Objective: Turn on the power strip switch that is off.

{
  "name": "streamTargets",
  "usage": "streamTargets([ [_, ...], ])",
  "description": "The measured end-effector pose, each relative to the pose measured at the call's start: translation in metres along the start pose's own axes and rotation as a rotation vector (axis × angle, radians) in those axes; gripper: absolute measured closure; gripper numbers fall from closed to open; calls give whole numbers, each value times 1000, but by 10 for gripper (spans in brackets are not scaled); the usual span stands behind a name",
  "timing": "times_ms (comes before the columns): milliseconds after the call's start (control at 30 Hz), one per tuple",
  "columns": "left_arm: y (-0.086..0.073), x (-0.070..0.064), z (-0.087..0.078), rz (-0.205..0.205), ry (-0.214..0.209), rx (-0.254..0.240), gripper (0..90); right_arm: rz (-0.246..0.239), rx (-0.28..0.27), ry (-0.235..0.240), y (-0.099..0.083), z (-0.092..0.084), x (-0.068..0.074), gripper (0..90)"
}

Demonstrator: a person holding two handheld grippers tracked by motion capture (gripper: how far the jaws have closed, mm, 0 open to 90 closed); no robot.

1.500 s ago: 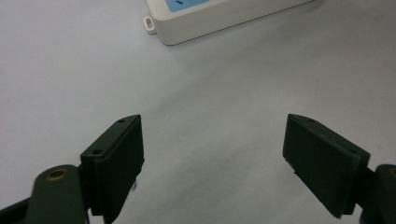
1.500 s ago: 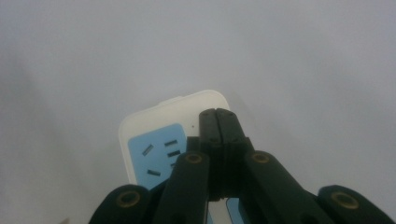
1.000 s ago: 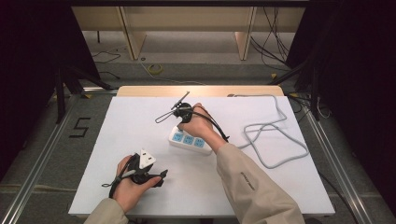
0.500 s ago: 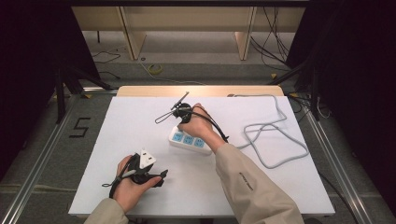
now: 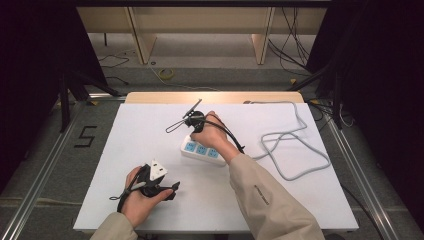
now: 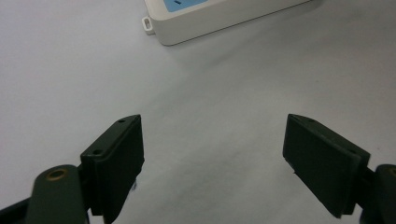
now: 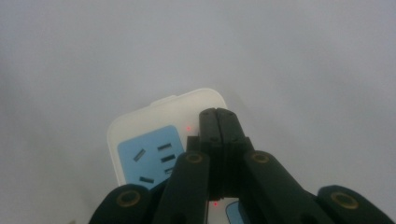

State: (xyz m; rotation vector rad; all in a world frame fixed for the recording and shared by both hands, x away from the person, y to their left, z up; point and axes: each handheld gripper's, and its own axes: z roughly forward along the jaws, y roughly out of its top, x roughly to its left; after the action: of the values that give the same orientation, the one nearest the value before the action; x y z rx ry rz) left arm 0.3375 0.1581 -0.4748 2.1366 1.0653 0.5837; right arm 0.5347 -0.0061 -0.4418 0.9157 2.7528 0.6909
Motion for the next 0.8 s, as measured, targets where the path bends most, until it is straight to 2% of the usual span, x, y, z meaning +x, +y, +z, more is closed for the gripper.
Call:
streamTargets([
  [800, 0, -1, 1, 4, -2, 3, 203, 8, 2, -5, 0, 1, 1, 900],
])
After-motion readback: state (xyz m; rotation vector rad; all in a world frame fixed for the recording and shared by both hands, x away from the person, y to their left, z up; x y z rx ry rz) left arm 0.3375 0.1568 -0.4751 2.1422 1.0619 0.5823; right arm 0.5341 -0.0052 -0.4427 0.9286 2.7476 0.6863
